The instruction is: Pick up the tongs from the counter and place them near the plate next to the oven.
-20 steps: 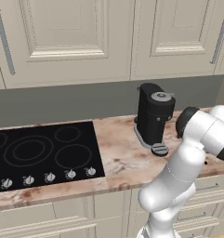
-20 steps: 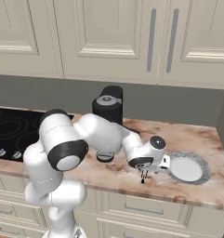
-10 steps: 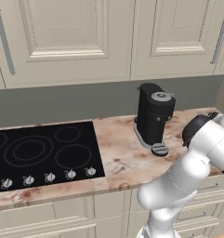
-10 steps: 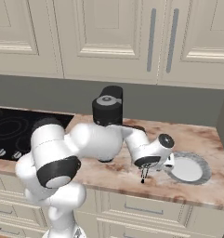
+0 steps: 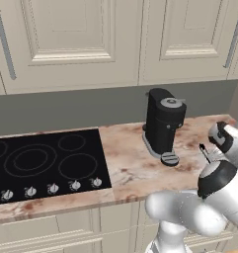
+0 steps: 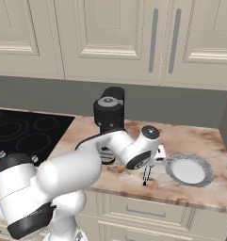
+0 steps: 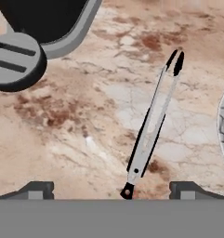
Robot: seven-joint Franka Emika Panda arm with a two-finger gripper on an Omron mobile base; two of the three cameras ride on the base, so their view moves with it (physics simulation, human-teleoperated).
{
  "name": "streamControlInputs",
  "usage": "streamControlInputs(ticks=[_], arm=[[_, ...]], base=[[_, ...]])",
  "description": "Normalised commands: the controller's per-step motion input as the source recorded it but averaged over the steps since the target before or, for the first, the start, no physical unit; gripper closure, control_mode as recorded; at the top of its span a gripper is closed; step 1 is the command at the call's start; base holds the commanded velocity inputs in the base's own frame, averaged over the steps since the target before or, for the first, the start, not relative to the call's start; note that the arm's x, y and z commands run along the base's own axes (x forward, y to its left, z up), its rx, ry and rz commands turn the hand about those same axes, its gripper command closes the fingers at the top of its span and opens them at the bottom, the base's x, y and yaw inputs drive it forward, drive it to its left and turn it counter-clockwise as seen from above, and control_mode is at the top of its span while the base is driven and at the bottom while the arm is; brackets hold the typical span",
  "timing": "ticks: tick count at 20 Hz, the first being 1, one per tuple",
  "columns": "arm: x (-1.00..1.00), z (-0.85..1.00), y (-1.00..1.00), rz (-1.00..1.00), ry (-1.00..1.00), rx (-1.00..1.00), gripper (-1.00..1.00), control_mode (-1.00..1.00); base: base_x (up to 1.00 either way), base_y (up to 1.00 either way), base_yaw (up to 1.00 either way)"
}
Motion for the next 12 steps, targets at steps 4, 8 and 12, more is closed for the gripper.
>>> streamControlInputs(ticks=[4, 8, 12], arm=[[-0.55, 0.47, 0.62, 0.06, -0.05, -0.19, -1.0, -1.0], [-0.57, 0.52, 0.61, 0.05, -0.08, -0.21, -1.0, -1.0], [-0.49, 0.71, 0.44, 0.03, -0.15, -0.22, -1.0, -1.0]], base=[[0.0, 0.0, 0.0], [0.0, 0.0, 0.0], [0.0, 0.0, 0.0]])
